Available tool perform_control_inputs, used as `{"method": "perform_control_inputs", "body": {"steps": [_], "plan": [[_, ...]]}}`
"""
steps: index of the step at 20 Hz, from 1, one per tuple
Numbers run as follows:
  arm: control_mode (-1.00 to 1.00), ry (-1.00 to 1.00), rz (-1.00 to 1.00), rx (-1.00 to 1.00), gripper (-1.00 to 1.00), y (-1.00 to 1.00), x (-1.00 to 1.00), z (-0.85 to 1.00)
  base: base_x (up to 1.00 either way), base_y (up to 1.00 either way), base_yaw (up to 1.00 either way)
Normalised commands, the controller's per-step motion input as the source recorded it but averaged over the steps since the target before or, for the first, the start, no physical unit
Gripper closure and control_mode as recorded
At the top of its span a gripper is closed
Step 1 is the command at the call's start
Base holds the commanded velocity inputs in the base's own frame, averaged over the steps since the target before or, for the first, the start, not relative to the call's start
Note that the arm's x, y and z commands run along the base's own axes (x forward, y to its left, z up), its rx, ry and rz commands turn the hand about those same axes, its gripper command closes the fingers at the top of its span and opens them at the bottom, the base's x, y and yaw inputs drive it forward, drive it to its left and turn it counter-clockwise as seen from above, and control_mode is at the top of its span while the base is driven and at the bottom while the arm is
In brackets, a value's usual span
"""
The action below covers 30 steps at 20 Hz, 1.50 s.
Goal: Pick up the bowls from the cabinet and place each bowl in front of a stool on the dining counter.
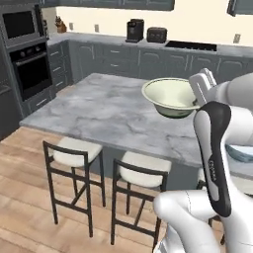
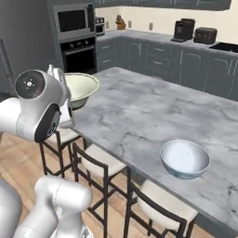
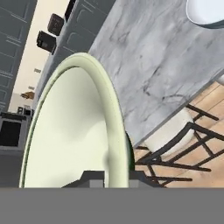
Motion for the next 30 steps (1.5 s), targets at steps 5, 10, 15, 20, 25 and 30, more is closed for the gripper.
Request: {"method": "perform_control_inputs", "body": {"steps": [5,10,15,20,25,30], "plan": [[1.0,0.0,0.0,0.0,1.0,0.0,0.0,0.0,0.44,0.9,-0.56],[1.0,0.0,0.0,0.0,1.0,0.0,0.0,0.0,0.41,0.7,-0.55],[1.0,0.0,0.0,0.0,1.0,0.0,0.0,0.0,0.54,0.04,-0.36],[1.0,0.0,0.0,0.0,1.0,0.0,0.0,0.0,0.4,0.0,-0.16],[-1.0,0.0,0.0,0.0,1.0,0.0,0.0,-0.06,0.0,0.0,0.0],[-1.0,0.0,0.0,0.03,1.0,-0.08,0.0,-0.39,0.0,0.0,0.0]]}}
